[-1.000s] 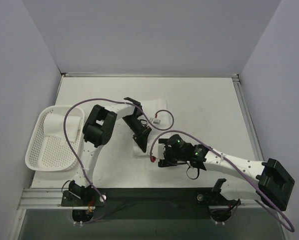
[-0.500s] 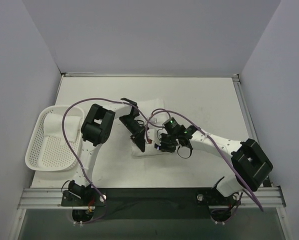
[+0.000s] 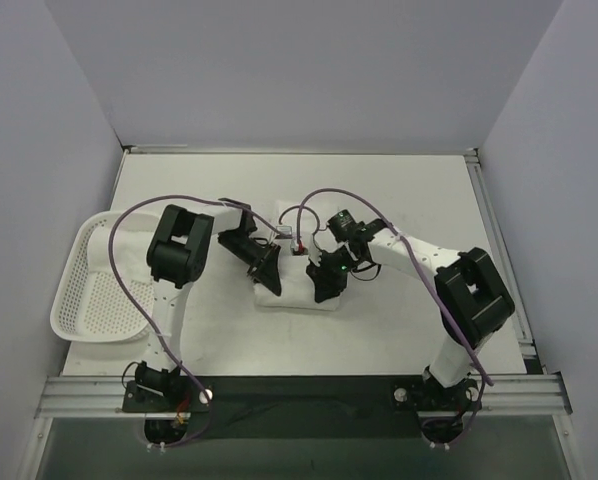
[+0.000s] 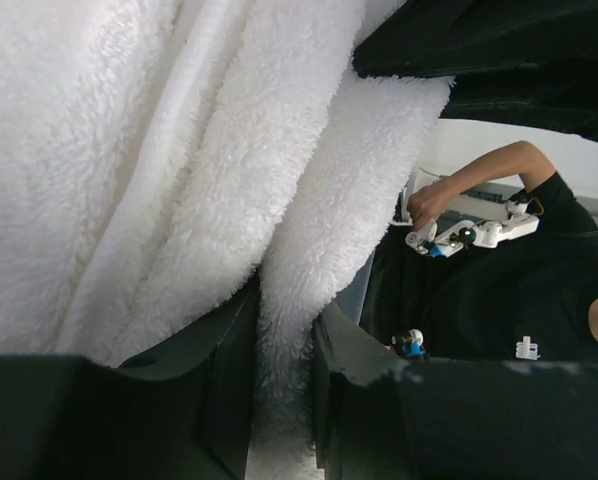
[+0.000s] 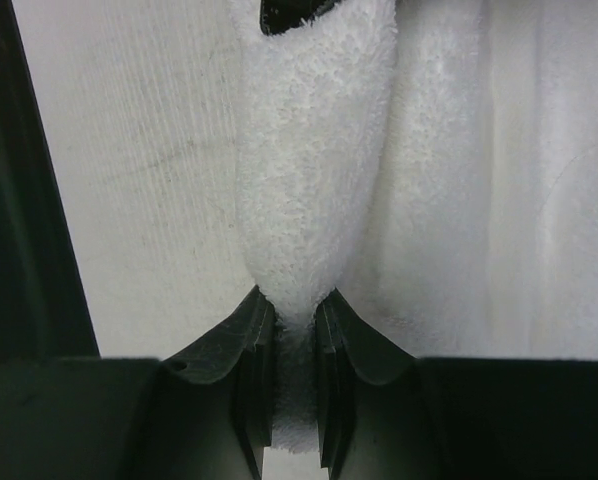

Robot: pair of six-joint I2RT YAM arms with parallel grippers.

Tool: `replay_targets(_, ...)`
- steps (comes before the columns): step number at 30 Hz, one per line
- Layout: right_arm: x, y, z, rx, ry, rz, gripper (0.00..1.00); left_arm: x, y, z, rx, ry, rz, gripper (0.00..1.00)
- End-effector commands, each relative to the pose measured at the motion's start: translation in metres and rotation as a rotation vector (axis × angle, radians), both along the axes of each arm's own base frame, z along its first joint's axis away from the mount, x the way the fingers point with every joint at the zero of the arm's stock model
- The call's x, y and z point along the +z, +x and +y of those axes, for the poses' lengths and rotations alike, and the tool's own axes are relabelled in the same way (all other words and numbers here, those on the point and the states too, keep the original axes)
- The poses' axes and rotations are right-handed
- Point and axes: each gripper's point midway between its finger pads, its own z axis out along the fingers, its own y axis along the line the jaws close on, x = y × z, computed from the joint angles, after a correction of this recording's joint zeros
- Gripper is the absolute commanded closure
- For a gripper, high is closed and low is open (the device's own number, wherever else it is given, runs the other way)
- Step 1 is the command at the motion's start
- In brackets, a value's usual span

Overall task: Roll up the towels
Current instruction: Roll the towel

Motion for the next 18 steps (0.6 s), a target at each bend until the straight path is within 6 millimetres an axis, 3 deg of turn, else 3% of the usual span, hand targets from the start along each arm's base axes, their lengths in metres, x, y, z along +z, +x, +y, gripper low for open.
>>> replay_targets(1,-0.001,-0.063,-0.038,-0.053,-0.141,0.448,1.0,0.002,0.041,0.026,0.084,-0.025,-0.184,0.65)
replay_targets(4,0.007,-0.051,-0.037,-0.106,-0.106,0.544,1.0,0.021,0.052,0.031,0.128,-0.045,-0.221,0.59)
replay_targets(12,0.008,-0.036,-0.027,-0.186,-0.098,0.765,1.0,0.064,0.047,0.055,0.201,-0.116,-0.297,0.53)
replay_targets(18,0.007,-0.034,-0.026,-0.217,-0.087,0.939,1.0,0.091,0.048,0.077,0.124,-0.087,-0.646,0.41)
